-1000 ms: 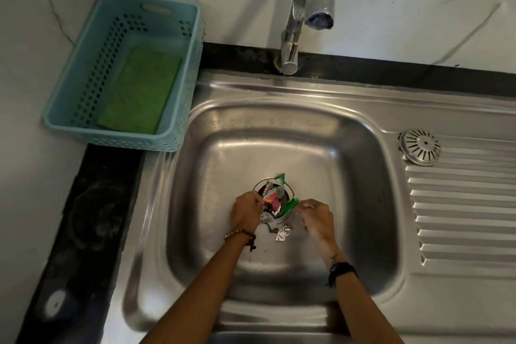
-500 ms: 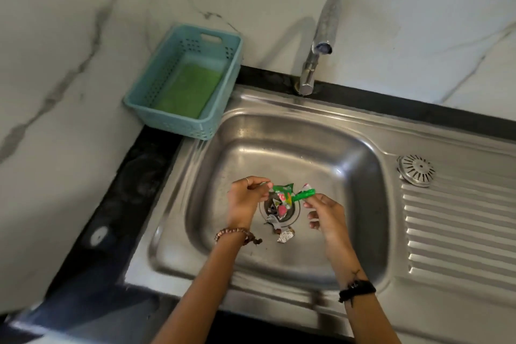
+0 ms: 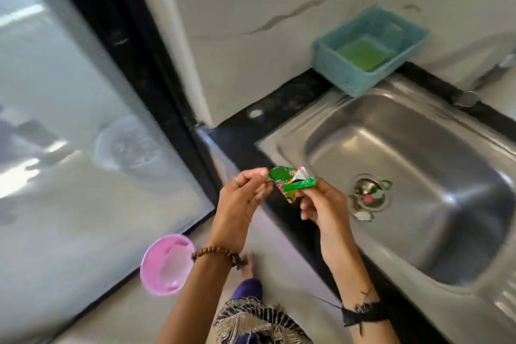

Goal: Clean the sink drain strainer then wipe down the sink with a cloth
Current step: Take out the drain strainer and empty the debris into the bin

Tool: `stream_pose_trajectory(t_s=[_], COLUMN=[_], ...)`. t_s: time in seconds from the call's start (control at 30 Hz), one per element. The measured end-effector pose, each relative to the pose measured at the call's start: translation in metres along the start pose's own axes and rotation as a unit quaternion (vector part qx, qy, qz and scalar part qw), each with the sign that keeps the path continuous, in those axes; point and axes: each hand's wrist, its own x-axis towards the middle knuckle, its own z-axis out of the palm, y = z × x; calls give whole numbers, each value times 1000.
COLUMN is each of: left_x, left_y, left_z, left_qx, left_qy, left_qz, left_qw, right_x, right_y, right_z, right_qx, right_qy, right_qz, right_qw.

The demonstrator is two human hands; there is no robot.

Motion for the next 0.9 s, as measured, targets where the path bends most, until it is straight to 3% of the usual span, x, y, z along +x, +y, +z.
stream_pose_trajectory(t_s=[0.17,0.4,0.6,0.77,0.9], left_x=[-51,-61,24,101,137], left_y=[8,-19,-114,-199,-245], left_z=[-122,-285,-432,-518,-561], left_qx=[-45,-74,-22,102,173], left_qy=[179,359,410,439,391], left_qz=[41,43,-61,-82,-130], left_qw=[982,929,910,889,895], right_x=[-34,-31,39,102,130], right_y=[65,203,374,516,588], right_z=[86,183,236,256,261], right_qx=[-100,-215,-368,-510,-554], right_qy=[-163,-246,-231,-251,-277], right_qz=[51,158,141,95,110], right_qw=[980,932,890,817,777])
